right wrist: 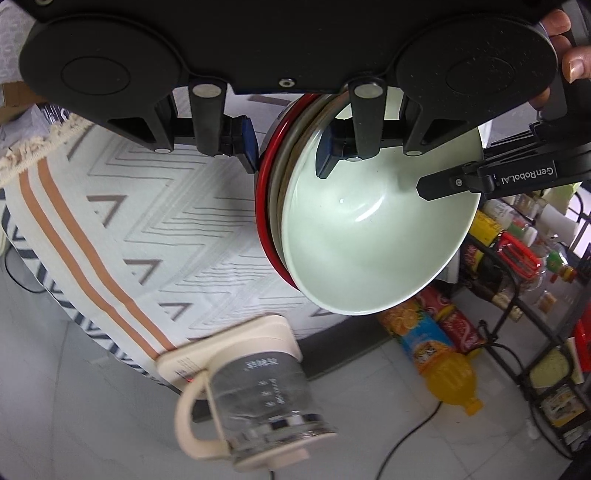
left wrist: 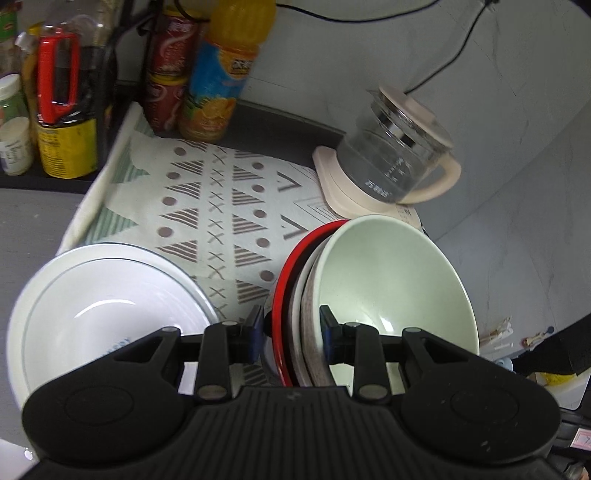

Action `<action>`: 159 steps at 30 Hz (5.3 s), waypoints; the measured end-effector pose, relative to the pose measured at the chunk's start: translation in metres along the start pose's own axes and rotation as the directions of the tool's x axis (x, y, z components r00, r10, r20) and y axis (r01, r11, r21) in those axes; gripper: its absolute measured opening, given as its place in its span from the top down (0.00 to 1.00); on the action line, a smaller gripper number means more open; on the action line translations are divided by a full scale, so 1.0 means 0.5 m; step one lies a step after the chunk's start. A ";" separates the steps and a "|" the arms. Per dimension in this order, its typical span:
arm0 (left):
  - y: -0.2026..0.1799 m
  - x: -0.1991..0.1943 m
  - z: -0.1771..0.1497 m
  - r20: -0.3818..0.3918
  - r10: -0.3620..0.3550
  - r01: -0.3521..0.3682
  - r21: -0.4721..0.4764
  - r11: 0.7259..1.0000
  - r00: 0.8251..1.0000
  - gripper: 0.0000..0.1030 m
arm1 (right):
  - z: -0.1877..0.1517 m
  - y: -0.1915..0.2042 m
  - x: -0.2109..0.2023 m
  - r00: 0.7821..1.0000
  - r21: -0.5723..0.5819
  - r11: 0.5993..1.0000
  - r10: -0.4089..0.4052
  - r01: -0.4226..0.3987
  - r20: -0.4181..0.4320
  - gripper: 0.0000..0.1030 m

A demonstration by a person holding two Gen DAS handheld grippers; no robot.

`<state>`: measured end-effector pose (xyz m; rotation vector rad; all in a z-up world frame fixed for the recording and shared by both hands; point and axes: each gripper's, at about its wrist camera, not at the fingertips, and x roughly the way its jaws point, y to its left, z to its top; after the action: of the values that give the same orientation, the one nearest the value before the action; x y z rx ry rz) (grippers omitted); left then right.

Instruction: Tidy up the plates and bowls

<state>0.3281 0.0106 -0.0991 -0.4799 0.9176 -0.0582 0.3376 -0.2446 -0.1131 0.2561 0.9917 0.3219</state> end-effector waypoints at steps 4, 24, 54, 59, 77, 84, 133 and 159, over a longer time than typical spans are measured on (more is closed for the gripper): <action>0.024 -0.020 0.003 0.018 0.017 -0.016 -0.019 1.000 1.000 0.72 | 0.001 0.026 0.002 1.000 -0.021 1.000 0.017 -0.017 0.001 0.68; 0.192 -0.116 -0.002 0.080 0.137 -0.122 -0.171 0.978 0.987 0.72 | -0.014 0.195 0.067 0.991 -0.153 0.980 0.120 -0.129 -0.066 0.68; 0.294 -0.109 -0.037 0.025 0.192 -0.178 -0.271 0.946 0.981 0.72 | -0.061 0.271 0.137 0.981 -0.181 0.971 0.135 -0.159 -0.139 0.68; 0.291 -0.128 -0.037 0.061 0.196 -0.175 -0.252 0.952 0.979 0.72 | -0.058 0.276 0.125 0.981 -0.172 0.970 0.153 -0.172 -0.121 0.62; 0.268 -0.201 -0.021 0.105 0.211 -0.196 -0.135 0.971 0.972 0.21 | -0.073 0.240 -0.009 0.997 -0.102 0.994 0.044 -0.037 0.067 0.22; 0.234 -0.228 -0.023 0.138 0.184 -0.175 -0.075 0.982 0.973 0.17 | -0.084 0.210 -0.079 0.987 -0.058 0.997 -0.040 0.049 0.158 0.00; 0.143 -0.596 -0.410 0.246 0.120 -0.196 0.314 0.929 0.962 0.00 | -0.502 0.243 -0.471 0.914 -0.075 0.967 -0.204 0.245 0.350 0.00; 0.166 -0.631 -0.441 0.263 0.137 -0.216 0.302 0.928 0.955 0.00 | -0.540 0.232 -0.500 0.913 -0.108 0.969 -0.171 0.225 0.370 0.00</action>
<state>-0.0490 0.0809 -0.0103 -0.0873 0.6933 0.0127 -0.0353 -0.2147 -0.0199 0.0719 0.6216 0.1533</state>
